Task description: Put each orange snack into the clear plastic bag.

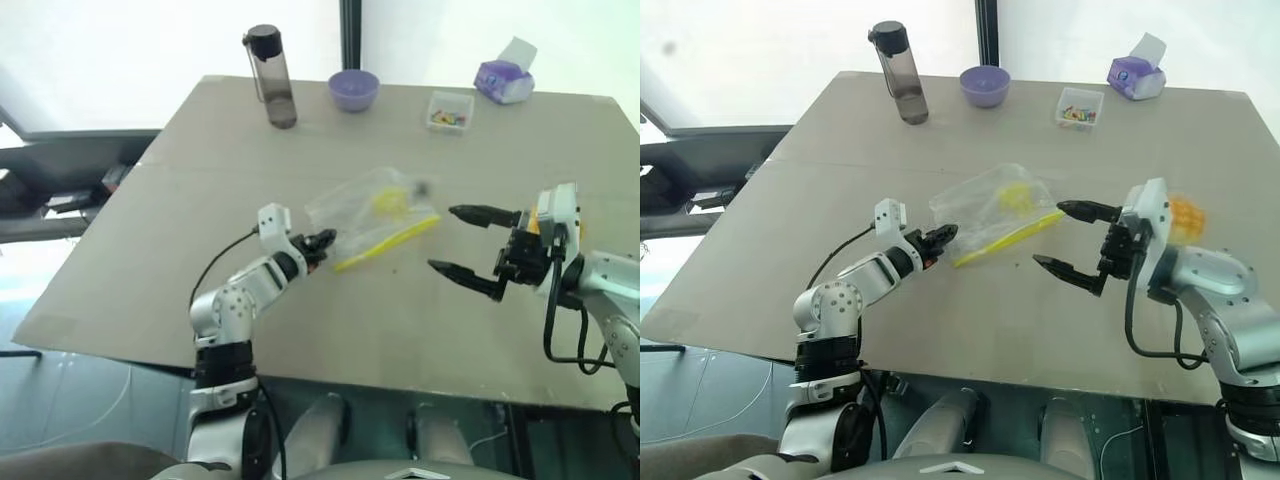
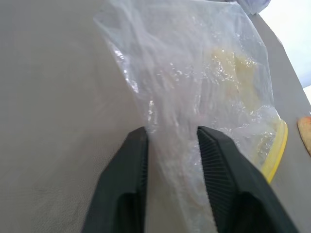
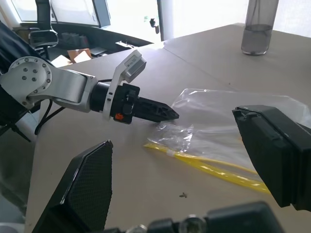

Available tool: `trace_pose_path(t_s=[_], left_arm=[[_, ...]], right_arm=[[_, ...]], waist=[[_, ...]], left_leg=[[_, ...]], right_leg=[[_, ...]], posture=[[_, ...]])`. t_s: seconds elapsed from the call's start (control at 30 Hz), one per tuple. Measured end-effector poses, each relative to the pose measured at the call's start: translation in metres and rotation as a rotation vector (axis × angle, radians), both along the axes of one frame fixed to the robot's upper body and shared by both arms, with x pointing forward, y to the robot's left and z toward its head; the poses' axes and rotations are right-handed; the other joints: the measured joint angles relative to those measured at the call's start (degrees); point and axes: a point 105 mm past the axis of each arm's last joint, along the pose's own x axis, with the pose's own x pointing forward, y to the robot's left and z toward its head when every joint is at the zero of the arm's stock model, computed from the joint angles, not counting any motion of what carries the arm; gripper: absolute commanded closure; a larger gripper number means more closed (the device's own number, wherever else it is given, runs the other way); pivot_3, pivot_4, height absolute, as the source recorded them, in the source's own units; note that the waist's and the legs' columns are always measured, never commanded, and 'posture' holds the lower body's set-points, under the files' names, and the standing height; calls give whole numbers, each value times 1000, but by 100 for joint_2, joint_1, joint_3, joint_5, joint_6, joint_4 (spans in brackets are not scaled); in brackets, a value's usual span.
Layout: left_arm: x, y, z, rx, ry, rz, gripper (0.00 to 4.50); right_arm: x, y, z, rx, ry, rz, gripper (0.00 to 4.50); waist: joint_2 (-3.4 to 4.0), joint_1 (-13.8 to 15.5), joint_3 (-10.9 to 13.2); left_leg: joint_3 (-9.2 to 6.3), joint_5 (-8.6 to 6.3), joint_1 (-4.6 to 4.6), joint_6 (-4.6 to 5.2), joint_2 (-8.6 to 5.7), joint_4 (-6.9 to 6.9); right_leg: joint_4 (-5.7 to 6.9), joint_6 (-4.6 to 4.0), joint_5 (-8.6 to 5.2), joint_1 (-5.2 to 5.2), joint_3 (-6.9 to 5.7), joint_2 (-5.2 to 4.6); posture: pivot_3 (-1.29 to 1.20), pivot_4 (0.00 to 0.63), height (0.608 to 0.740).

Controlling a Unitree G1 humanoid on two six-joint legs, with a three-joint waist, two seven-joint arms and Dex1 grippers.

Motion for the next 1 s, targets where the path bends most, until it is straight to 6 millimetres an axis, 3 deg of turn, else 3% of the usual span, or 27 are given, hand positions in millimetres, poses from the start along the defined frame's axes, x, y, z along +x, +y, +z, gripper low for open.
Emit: trace_pose_path(t_s=[0.03, 0.47, 0.67, 0.8, 1.0], left_arm=[[-1, -3, -2, -8, 12, -5, 4437], [-25, -5, 5, -225, 115, -30, 4437], [-50, -4, 9, -351, 163, -81, 4437], [-58, -1, 18, -382, 148, -114, 4437], [-75, -4, 23, -360, 157, -203, 4437]], right_arm=[[0, 0, 0, 1, 0, -1, 0], [8, 2, -3, -23, -37, -21, 0], [35, -13, -62, -304, -4, -171, 0], [55, -14, -70, -422, -95, -223, 0], [89, 12, -65, -452, -271, -263, 0]], waist=[[-1, 0, 1], [-9, -89, 6], [-19, -161, 17], [-27, -222, 22], [-34, -268, 25]], left_leg=[[-2, 0, -2, -1, -1, 0], [-6, 2, -5, -3, 2, -10], [-6, 18, -7, -31, 4, -11], [1, 21, -4, -36, 9, -11], [2, 25, -5, -42, 9, -19]], right_leg=[[-1, 0, 0, -1, -2, -1], [-2, 0, 0, -3, -4, 1], [4, -1, 0, -12, -4, 4], [11, -1, 0, -16, 4, 9], [14, -4, 1, -23, 8, 8]], posture=[[0, 150, 739], [0, 150, 739], [0, 150, 739], [0, 150, 739], [0, 150, 739]])
